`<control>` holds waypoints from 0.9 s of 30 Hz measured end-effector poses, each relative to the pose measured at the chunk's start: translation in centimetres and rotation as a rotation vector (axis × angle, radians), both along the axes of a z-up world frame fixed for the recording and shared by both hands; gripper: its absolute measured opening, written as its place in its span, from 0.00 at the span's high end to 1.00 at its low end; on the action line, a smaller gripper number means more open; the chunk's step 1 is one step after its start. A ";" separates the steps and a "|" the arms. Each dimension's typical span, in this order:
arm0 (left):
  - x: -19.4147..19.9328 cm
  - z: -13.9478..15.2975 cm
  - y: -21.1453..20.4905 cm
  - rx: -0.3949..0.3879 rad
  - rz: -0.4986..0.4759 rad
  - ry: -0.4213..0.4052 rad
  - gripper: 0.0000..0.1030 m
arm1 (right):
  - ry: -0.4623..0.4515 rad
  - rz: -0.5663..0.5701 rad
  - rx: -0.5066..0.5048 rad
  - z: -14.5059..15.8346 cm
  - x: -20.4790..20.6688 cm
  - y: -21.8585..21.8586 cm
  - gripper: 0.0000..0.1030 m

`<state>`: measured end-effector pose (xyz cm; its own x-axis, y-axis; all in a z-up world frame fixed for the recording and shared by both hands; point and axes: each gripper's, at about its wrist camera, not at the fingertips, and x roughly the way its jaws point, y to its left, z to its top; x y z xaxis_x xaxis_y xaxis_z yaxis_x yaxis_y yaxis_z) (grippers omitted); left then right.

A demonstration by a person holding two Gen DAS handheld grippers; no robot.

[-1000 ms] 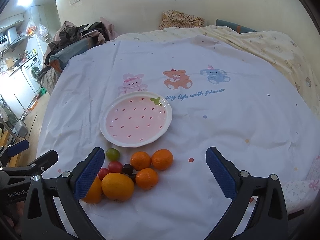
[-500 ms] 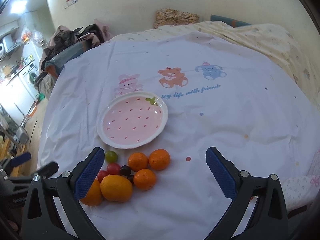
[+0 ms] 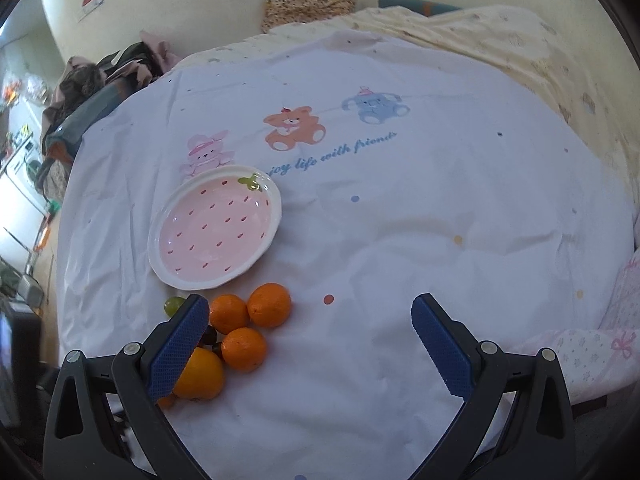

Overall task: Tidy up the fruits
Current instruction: 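Reach the left tool to the large orange and close on it, then lift the large orange with the left tool while the right tool grasps a tangerine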

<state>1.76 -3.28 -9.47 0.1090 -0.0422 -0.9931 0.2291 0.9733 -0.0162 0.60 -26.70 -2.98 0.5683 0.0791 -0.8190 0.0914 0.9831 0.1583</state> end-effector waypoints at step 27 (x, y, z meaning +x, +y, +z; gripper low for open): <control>-3.4 -1.0 -2.5 -0.075 -0.118 -0.020 0.47 | 0.009 -0.022 0.063 -0.5 0.3 -1.0 0.00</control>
<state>-1.67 -5.81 -10.49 0.1191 -0.1300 -0.9843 0.3429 0.9358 -0.0821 0.93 -27.66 -3.44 0.5633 0.1183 -0.8177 0.1146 0.9690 0.2191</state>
